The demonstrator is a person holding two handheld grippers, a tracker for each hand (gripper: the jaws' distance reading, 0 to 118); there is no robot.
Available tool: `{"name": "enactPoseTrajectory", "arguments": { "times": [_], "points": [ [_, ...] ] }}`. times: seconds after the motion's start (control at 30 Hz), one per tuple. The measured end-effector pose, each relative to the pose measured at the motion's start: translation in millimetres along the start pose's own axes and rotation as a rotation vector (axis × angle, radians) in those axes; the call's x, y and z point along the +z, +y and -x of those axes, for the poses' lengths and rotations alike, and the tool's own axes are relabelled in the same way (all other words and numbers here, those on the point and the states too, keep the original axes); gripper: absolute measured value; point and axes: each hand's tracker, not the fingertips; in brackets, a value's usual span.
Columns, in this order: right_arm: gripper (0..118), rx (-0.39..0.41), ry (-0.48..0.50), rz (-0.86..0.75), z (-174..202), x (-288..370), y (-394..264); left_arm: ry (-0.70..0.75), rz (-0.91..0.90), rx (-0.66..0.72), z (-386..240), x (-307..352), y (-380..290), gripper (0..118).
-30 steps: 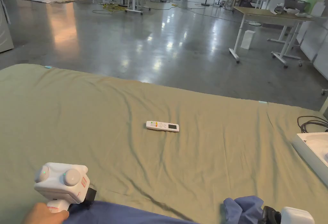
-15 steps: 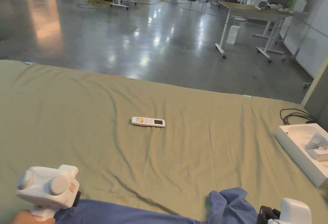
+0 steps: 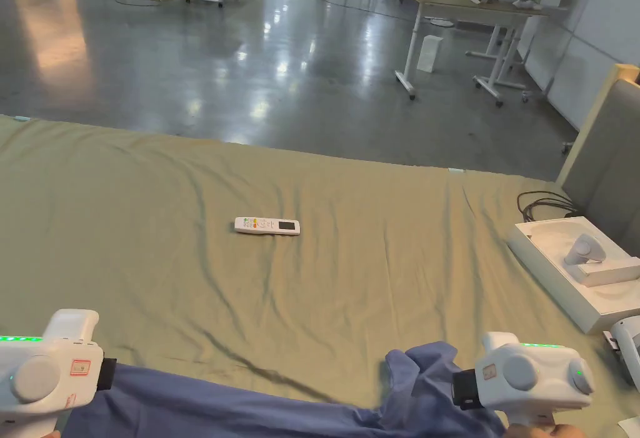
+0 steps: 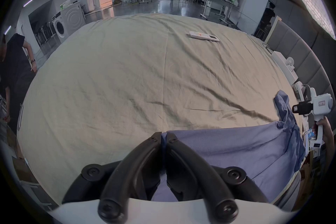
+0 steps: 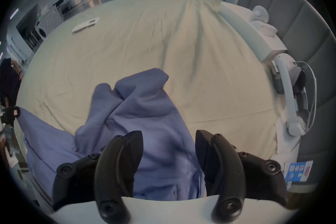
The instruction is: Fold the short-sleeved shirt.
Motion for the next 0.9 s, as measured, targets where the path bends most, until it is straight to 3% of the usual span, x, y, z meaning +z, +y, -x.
{"name": "enactPoseTrajectory", "arguments": {
  "times": [0.17,0.27,0.33,0.4,0.43,0.53,0.6,0.83,0.9],
  "points": [
    [68,-0.080,0.012,0.119,-2,-34,12,0.009,0.010,0.008,4,-9,-4,6],
    [65,-0.071,-0.001,0.126,0,-35,14,0.012,0.023,0.008,7,-14,-3,6],
    [45,-0.062,-0.001,0.117,3,-31,12,0.011,0.027,0.009,9,-15,-5,6],
    [10,-0.078,0.024,0.114,7,-30,13,0.016,0.031,-0.009,8,-16,-6,6],
    [4,-0.070,0.043,0.108,9,-31,12,0.019,0.027,-0.016,8,-15,-8,6],
    [1,-0.047,0.029,0.093,11,-32,7,0.014,0.027,-0.007,9,-14,-11,6],
    [1,-0.074,0.039,0.064,7,-25,4,0.005,0.016,0.005,12,-11,-13,6],
    [1,-0.156,0.134,-0.074,-1,37,-15,-0.037,-0.038,0.029,21,12,-18,6],
    [0,-0.130,0.157,-0.109,-1,58,-20,-0.040,-0.067,0.028,22,23,-20,6]
  ]
}}
